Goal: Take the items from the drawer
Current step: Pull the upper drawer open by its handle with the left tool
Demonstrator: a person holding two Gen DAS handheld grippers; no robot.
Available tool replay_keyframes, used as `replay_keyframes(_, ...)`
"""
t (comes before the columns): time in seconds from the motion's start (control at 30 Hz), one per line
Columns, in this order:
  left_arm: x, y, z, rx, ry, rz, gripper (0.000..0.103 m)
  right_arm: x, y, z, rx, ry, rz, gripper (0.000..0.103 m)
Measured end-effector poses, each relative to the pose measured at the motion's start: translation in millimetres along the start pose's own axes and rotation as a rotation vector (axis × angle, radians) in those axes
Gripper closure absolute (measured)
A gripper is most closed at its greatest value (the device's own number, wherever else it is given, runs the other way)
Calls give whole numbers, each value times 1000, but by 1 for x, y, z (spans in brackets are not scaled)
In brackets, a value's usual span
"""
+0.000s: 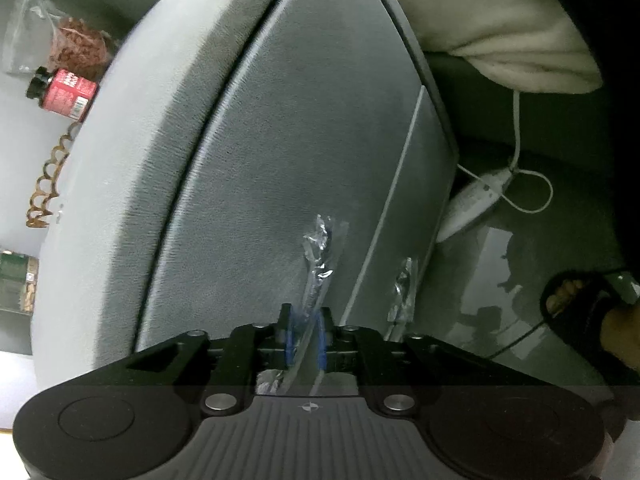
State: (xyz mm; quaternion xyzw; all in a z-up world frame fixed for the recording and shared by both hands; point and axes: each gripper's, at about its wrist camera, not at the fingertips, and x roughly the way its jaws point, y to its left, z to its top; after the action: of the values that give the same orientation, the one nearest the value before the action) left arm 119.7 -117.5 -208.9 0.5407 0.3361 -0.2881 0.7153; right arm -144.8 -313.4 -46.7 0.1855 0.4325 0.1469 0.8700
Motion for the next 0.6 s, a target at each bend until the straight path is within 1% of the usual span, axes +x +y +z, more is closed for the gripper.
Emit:
replay_keyframes(0.03,1,-6,0,22,-4,-2,71,0,0,0,0,1,-1,11)
replay_keyframes(0.13,0,-4,-4,-12,-30,-5,71,-1,1,-1,-1,-2,-3,11)
replay_keyframes(0.17,0,0,-4,-35,-34,-20,73,-1,2,-1,-2,-3,-4,11)
replay_keyframes(0.2,-1,7,-5,-59,-38,-39,79,-1,2,-1,-1,-2,-4,11)
replay_keyframes(0.33,-3,12,-7,-46,-31,-73,79,0,0,0,3,0,-5,11)
replay_keyframes(0.43,-4,4,-6,-9,-20,-54,79,0,-2,0,14,-5,-4,11)
replay_keyframes(0.6,-26,-13,-20,-28,-46,-116,79,-1,-5,0,31,-13,4,11)
